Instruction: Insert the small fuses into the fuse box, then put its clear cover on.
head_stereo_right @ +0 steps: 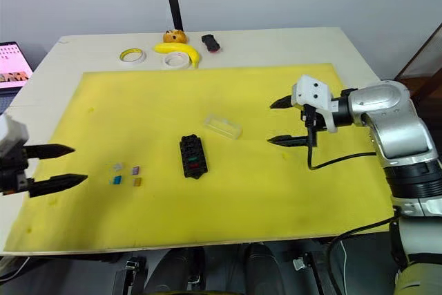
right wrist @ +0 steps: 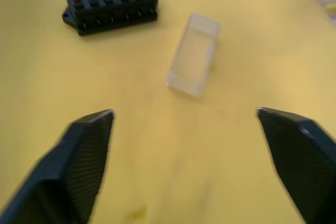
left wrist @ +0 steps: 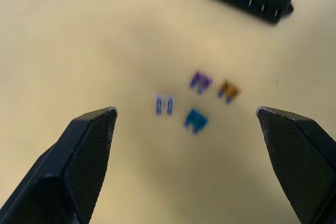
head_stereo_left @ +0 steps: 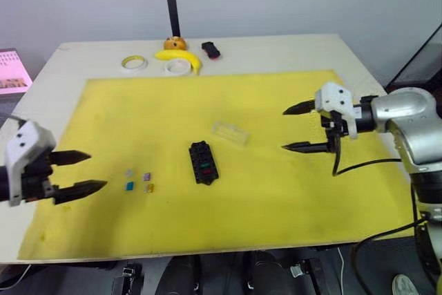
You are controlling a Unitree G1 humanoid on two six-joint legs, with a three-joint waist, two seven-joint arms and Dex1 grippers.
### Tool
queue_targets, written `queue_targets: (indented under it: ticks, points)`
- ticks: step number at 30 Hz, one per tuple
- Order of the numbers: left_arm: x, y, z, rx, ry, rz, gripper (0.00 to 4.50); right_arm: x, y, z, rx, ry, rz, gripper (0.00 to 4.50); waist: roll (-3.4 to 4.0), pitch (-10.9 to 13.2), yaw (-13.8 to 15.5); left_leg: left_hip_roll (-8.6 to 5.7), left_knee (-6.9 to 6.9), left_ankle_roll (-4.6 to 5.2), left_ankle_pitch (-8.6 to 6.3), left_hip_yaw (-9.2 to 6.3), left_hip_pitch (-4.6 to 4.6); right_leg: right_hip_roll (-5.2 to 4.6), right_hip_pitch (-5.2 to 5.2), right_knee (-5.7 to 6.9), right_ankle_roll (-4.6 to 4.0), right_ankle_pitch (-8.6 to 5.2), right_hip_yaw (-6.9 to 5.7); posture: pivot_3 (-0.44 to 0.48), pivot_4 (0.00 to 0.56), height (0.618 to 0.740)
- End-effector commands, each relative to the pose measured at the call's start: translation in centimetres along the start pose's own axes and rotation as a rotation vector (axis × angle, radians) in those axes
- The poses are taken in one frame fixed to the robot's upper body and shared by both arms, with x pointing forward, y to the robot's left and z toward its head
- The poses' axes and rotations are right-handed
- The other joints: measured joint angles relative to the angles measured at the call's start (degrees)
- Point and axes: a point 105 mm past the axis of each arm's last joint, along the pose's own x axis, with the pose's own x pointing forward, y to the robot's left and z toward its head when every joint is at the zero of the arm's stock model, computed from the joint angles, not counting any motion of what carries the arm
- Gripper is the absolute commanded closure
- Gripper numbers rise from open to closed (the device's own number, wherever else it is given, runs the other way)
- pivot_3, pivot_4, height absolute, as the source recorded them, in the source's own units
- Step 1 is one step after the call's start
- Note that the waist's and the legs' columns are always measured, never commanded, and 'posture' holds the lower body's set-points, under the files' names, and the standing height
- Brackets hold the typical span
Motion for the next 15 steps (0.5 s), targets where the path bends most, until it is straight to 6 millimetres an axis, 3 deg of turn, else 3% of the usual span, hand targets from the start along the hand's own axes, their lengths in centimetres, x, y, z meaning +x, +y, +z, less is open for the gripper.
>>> queue_targets:
  ticks: [1,6,9,12,15]
  points:
    - [-0.8,0.5,0.2,0.040,0.007,0.023,0.00,-1.1,-0.5,1.0,-0.043,-0.023,-0.037,0.05,-0.01,0.0,0.0,0.01,0.00,0.00,0.00,0.00,0.00,0.00,0.00,0.00,-0.02,-0.01,0.00,0.000,0.150,0.740]
    - [0.8,1.4,0.6,0.020,-0.054,0.025,0.00,0.3,-0.9,2.1,-0.032,-0.059,-0.039,0.05,0.02,0.0,0.2,0.01,0.00,0.00,-0.01,0.01,0.00,-0.02,-0.01,-0.01,-0.03,-0.01,0.03,0.000,0.150,0.740]
    - [2.6,1.5,1.8,-0.094,-0.159,-0.061,0.00,1.8,-1.3,3.6,-0.037,-0.096,-0.037,0.05,0.02,0.0,0.0,0.01,0.02,0.00,0.00,0.01,0.01,-0.04,0.00,0.04,-0.03,0.00,0.03,0.000,0.150,0.740]
    - [3.8,1.0,1.8,-0.255,-0.187,-0.211,0.00,3.4,0.3,6.6,-0.087,-0.185,0.065,0.05,0.01,0.0,0.0,-0.01,0.01,0.03,-0.02,0.00,-0.05,-0.02,-0.03,0.05,0.16,0.10,0.03,0.000,0.150,0.740]
    - [4.3,1.0,0.6,-0.343,-0.138,-0.269,0.00,4.3,1.0,8.0,-0.116,-0.219,0.097,0.05,0.01,0.0,-0.4,-0.01,0.01,0.05,-0.03,0.04,-0.18,-0.01,-0.18,0.05,0.18,0.10,0.03,0.000,0.150,0.740]
